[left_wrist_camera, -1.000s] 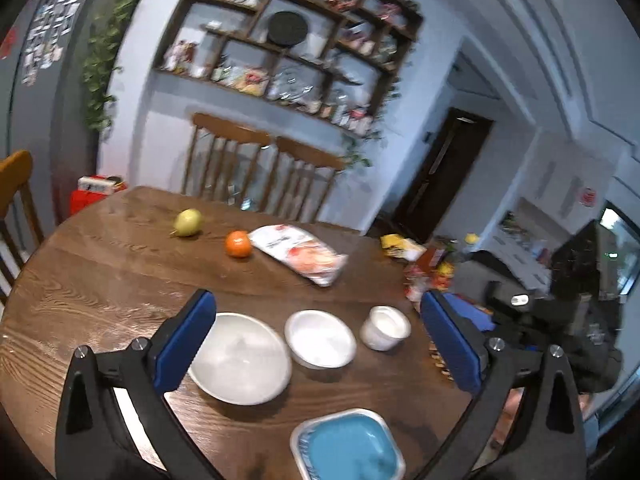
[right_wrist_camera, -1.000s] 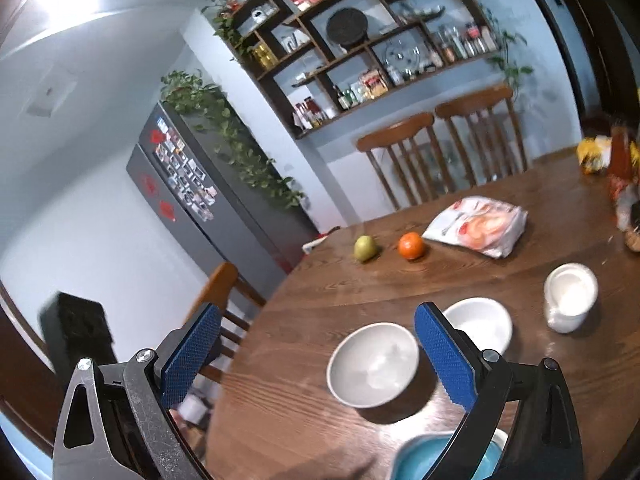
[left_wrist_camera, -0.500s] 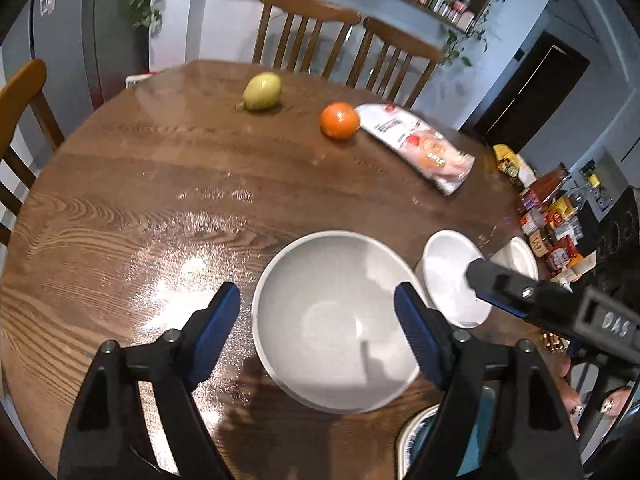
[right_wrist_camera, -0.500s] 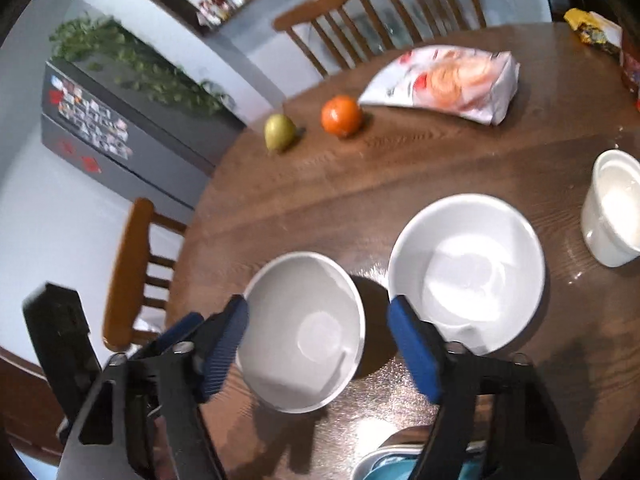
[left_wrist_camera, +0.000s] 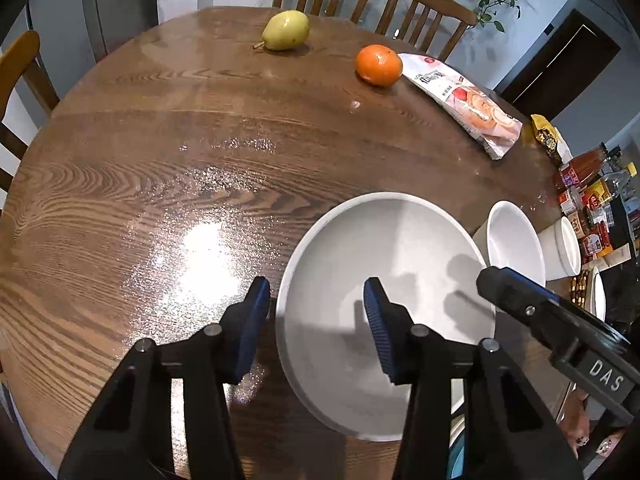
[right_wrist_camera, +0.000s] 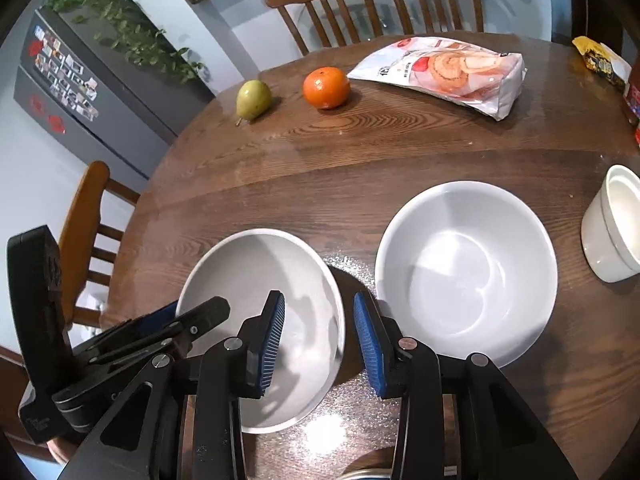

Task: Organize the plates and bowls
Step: 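Close both grippers on the rim of the large white bowl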

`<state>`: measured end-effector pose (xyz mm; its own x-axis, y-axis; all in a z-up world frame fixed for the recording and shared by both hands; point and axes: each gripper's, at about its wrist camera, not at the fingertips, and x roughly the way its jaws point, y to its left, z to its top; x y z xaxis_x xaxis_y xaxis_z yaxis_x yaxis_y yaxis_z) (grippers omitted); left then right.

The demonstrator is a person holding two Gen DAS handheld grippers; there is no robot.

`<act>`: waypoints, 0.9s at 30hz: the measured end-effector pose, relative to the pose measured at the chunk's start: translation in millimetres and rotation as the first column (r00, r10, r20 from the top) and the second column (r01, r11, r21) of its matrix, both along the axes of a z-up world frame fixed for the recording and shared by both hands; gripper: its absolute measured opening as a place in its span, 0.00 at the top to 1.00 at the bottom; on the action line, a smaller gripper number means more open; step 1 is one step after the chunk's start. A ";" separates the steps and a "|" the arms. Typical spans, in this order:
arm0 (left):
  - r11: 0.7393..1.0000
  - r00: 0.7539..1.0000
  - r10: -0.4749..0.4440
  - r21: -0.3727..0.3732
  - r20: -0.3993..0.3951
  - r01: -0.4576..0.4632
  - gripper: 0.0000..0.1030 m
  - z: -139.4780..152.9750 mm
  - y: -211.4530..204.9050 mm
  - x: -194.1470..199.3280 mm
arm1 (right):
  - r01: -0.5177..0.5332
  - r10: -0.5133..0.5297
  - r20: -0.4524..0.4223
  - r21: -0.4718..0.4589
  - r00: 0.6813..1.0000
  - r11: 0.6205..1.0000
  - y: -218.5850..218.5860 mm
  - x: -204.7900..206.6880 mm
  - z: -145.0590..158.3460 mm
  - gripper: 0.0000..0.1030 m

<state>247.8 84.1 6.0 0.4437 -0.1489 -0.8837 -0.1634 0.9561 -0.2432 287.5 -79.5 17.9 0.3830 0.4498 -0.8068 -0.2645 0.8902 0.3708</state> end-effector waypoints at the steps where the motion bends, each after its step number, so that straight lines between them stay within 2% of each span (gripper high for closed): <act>1: 1.000 1.000 0.000 -0.006 -0.011 0.000 0.55 -1.7 0.4 0.3 | -0.011 0.011 -0.011 0.004 1.000 1.000 2.4 0.7 -2.3 0.62; 6: 1.000 0.999 -0.015 -0.025 -0.052 0.014 0.55 -8.1 -1.5 1.9 | -0.024 0.024 -0.043 0.003 0.999 1.000 8.7 2.3 -10.4 0.62; 11: 0.999 0.999 -0.029 -0.033 -0.044 0.027 0.55 -2.2 -3.1 -1.4 | -0.029 0.029 -0.048 0.003 0.998 1.000 9.7 1.0 -9.8 0.62; 18: 0.999 0.998 -0.047 0.003 -0.050 0.047 0.55 2.9 -9.6 -6.2 | -0.024 0.024 -0.052 -0.009 0.998 1.000 10.5 -0.2 -8.8 0.62; 27: 0.994 0.993 -0.093 0.059 -0.070 0.097 0.44 9.3 -19.8 -13.0 | -0.044 0.044 -0.046 -0.005 0.998 0.999 10.0 -8.1 2.0 0.62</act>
<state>234.8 64.3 15.3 0.3698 -0.1313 -0.9198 -0.0849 0.9810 -0.1742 279.4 -69.5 19.9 0.3253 0.4608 -0.8257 -0.2861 0.8803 0.3786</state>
